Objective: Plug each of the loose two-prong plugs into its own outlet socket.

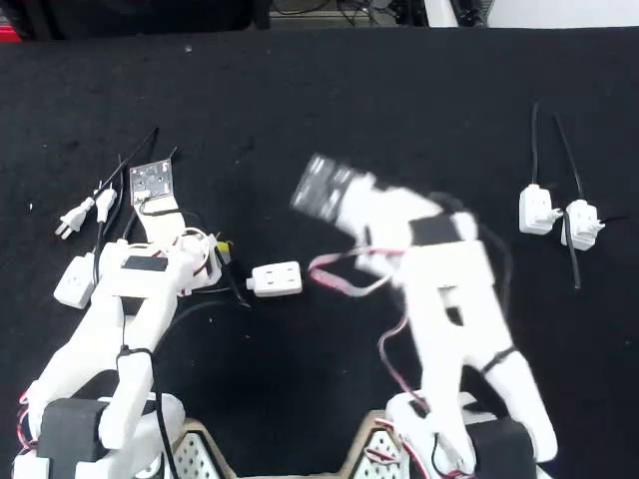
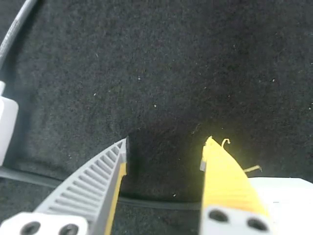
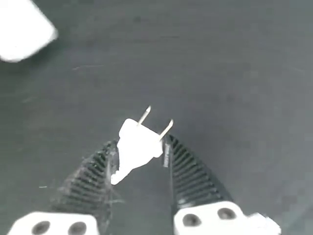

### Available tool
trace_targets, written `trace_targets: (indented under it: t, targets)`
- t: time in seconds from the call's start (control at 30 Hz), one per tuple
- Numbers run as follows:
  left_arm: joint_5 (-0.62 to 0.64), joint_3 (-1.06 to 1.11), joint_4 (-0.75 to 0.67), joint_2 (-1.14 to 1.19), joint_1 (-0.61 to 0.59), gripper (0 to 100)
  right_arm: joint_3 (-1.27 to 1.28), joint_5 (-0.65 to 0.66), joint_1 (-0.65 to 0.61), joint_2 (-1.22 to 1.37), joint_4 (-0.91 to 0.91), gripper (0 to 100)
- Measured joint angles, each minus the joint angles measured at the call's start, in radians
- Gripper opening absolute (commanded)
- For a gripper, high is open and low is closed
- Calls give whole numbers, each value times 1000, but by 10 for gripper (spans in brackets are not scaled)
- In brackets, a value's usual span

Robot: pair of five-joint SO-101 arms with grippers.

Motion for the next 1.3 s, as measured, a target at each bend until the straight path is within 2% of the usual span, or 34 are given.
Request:
trace_targets:
  t: [0.13, 0.2, 0.57, 0.63, 0.9, 1.07, 1.3]
  targets:
    - [0, 0, 0, 0, 0, 242, 232, 9, -103, 0, -92, 184]
    - [0, 0, 0, 0, 0, 242, 288, -15, -120, 0, -107, 220]
    - [0, 0, 0, 0, 0, 242, 301, -511, -120, -12, -117, 163]
    - [0, 0, 0, 0, 0, 242, 301, -562, -120, -12, -117, 163]
    - [0, 0, 0, 0, 0, 242, 301, -649, -18, -12, -101, 166]
    - [0, 0, 0, 0, 0, 242, 301, -658, -75, -12, -48, 166]
    - [0, 0, 0, 0, 0, 242, 307, -660, -160, -12, -75, 165]
